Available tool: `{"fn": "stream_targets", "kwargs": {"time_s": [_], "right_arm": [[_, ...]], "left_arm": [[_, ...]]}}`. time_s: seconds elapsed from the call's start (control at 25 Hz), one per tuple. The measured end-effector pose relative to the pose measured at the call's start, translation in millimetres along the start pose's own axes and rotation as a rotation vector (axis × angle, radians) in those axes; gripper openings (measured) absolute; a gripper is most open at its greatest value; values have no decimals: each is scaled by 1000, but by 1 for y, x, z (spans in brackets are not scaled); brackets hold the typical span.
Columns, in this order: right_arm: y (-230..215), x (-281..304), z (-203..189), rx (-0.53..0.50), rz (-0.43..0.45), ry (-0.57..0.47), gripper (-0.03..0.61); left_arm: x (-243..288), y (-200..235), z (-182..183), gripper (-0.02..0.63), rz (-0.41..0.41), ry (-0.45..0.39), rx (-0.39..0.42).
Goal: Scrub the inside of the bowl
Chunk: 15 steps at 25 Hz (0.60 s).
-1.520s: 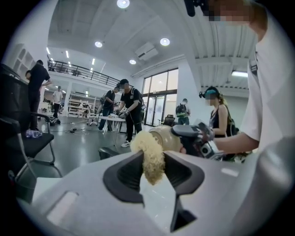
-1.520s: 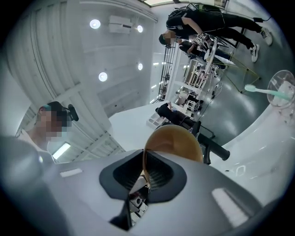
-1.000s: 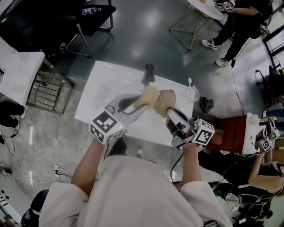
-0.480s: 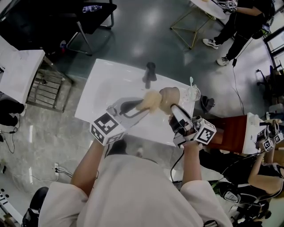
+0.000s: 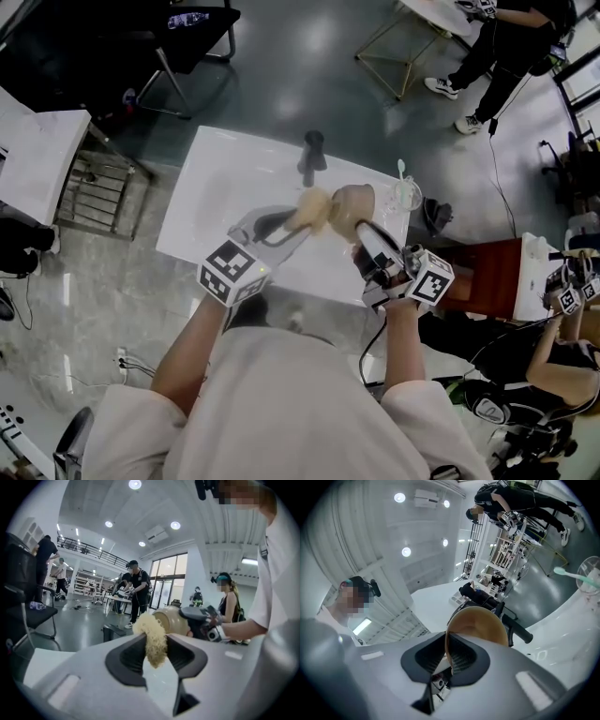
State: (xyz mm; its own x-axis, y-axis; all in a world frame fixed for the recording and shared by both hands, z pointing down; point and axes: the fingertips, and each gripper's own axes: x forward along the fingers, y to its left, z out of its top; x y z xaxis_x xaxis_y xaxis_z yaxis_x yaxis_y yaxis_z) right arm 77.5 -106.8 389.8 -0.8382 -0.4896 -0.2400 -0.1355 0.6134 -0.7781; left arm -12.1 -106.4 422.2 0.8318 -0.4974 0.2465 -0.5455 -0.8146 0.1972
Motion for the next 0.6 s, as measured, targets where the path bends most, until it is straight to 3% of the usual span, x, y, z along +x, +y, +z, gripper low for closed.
{"fn": "stream_targets", "kwargs": {"time_s": [0.16, 0.36, 0.6], "right_arm": [[-18, -5, -5, -24, -102, 17, 20], [-26, -3, -21, -50, -145, 85, 20], [-9, 7, -42, -135, -80, 216, 20]], "left_arm": [[-3, -10, 10, 121, -44, -39, -15], [-10, -18, 40, 121, -72, -80, 71], [11, -30, 50, 121, -119, -31, 184]]}}
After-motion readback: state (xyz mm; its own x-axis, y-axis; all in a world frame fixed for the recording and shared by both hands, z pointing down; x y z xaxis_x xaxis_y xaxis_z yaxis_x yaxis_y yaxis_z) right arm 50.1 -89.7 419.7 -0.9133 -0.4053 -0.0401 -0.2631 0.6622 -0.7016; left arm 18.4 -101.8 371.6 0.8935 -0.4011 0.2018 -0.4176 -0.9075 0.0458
